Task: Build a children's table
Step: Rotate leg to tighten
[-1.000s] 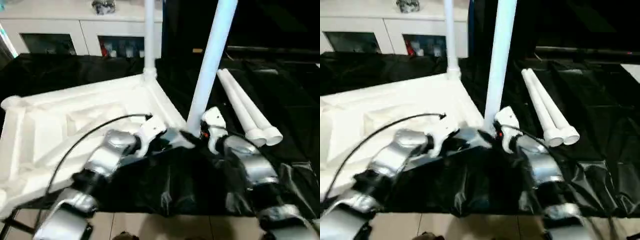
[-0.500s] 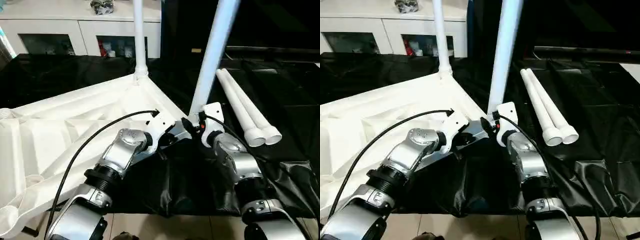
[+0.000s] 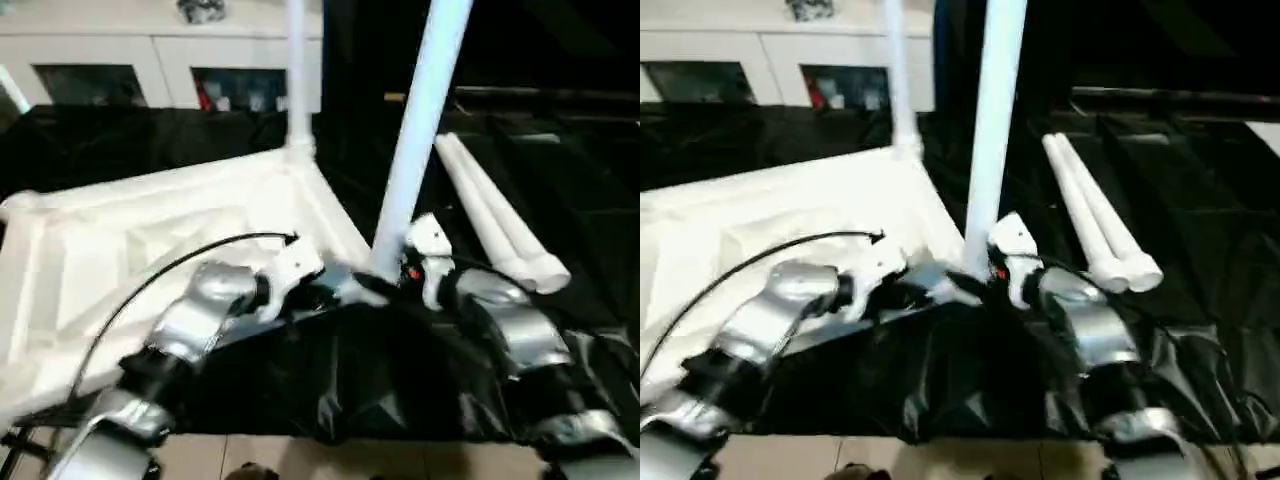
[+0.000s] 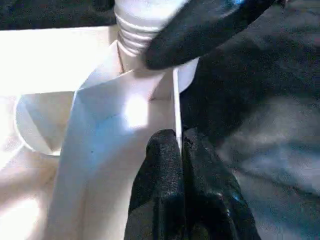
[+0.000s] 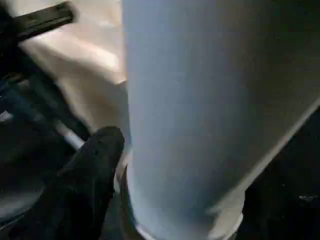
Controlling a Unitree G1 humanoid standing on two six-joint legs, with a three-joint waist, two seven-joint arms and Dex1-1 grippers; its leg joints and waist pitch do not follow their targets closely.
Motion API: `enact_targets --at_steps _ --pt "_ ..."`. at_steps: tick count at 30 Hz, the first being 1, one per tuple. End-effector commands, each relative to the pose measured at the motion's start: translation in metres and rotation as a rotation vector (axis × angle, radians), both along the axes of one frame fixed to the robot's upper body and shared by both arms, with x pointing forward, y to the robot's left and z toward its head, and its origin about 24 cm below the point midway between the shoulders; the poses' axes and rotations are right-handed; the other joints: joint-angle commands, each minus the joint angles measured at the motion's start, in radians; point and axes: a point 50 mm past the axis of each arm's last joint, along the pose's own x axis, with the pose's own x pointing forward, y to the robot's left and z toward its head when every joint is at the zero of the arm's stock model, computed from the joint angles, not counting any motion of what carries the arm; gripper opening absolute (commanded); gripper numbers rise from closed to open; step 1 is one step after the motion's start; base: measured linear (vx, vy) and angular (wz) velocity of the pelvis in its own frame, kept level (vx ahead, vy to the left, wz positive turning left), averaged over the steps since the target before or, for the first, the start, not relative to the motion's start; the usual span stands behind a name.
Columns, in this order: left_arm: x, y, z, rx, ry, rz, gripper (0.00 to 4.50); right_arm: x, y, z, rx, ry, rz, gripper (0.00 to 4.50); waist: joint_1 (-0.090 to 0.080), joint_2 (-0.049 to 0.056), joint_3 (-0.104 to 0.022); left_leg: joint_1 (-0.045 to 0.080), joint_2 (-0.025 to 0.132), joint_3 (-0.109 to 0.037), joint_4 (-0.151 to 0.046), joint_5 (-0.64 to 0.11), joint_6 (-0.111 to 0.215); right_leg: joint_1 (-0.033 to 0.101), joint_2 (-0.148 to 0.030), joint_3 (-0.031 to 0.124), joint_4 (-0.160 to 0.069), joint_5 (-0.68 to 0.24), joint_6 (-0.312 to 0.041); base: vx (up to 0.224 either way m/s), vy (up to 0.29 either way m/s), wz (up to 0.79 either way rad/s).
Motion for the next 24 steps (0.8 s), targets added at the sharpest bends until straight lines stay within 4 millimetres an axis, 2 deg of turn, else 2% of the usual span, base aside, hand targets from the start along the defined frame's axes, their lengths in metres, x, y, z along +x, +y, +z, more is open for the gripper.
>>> enact_targets --at_steps 1,7,8,9,13,15,17,18,21,23,24 --pt "-0.008 -0.02 0.012 -0.053 -0.034 -0.153 0.0 -0.007 0.011 0.002 0.007 0.02 0.106 3.57 0.001 -0.002 -0.076 0.026 0.087 -0.04 -0.071 -0.199 0.061 0.044 -0.084 0.054 -0.062 -0.173 -0.249 0.0 0.0 0.0" --pt "-0.01 -0.015 0.011 -0.043 -0.024 -0.163 0.0 -0.012 0.012 0.001 -0.001 0.052 0.18 3.41 0.002 -0.003 -0.071 0.032 0.087 -0.042 -0.075 -0.267 0.02 0.039 -0.088 0.056 -0.072 -0.279 -0.233 0.0 0.0 0.0" --pt "-0.009 -0.015 0.011 -0.041 -0.025 -0.156 0.0 -0.012 0.013 0.001 0.0 0.052 0.182 3.13 0.002 -0.002 -0.071 0.031 0.088 -0.043 -0.075 -0.269 0.017 0.039 -0.088 0.057 -0.072 -0.284 -0.231 0.0 0.0 0.0" --pt "-0.009 -0.015 0.011 -0.041 -0.026 -0.15 0.0 -0.012 0.015 0.002 0.004 0.052 0.182 3.07 0.002 -0.004 -0.071 0.031 0.087 -0.043 -0.075 -0.273 0.013 0.039 -0.089 0.057 -0.074 -0.292 -0.226 0.0 0.0 0.0" --pt "-0.006 -0.016 0.011 -0.042 -0.033 -0.106 0.0 -0.008 0.017 0.002 0.02 0.044 0.136 2.8 0.001 -0.005 -0.072 0.029 0.086 -0.044 -0.075 -0.262 0.013 0.04 -0.09 0.057 -0.073 -0.295 -0.219 0.0 0.0 0.0" --pt "-0.002 -0.018 0.011 -0.045 -0.036 -0.055 0.0 -0.003 0.017 -0.001 0.013 0.025 0.061 2.76 -0.001 -0.005 -0.072 0.029 0.086 -0.043 -0.074 -0.259 0.011 0.038 -0.089 0.057 -0.073 -0.291 -0.22 0.0 0.0 0.0" --pt "-0.002 -0.018 0.011 -0.045 -0.036 -0.055 0.0 -0.003 0.017 -0.001 0.013 0.025 0.061 2.74 -0.003 -0.006 -0.072 0.028 0.084 -0.044 -0.074 -0.261 0.007 0.039 -0.09 0.056 -0.074 -0.299 -0.219 0.0 0.0 0.0" --pt "0.004 -0.02 0.012 -0.053 -0.046 0.013 0.0 0.006 0.017 -0.004 0.005 0.001 -0.064 2.74 -0.006 -0.01 -0.072 0.029 0.084 -0.042 -0.074 -0.26 0.009 0.037 -0.089 0.057 -0.075 -0.303 -0.217 0.0 0.0 0.0" --pt "0.01 -0.023 0.012 -0.052 -0.058 0.072 0.0 0.013 0.016 -0.006 0.012 -0.002 -0.187 2.73 -0.012 -0.008 -0.072 0.03 0.081 -0.044 -0.074 -0.263 -0.002 0.036 -0.088 0.055 -0.077 -0.321 -0.215 0.0 0.0 0.0" --pt "0.022 -0.028 0.013 -0.05 -0.073 0.192 0.0 0.022 0.016 -0.011 0.042 0.018 -0.376 2.72 -0.015 -0.008 -0.072 0.033 0.08 -0.044 -0.073 -0.258 -0.009 0.032 -0.088 0.057 -0.079 -0.319 -0.214 0.0 0.0 0.0" --pt "0.027 -0.031 0.014 -0.05 -0.078 0.252 0.0 0.025 0.017 -0.014 0.053 0.033 -0.46 2.72 -0.015 -0.007 -0.075 0.03 0.081 -0.045 -0.073 -0.244 -0.011 0.036 -0.089 0.056 -0.075 -0.301 -0.213 0.0 0.0 0.0"
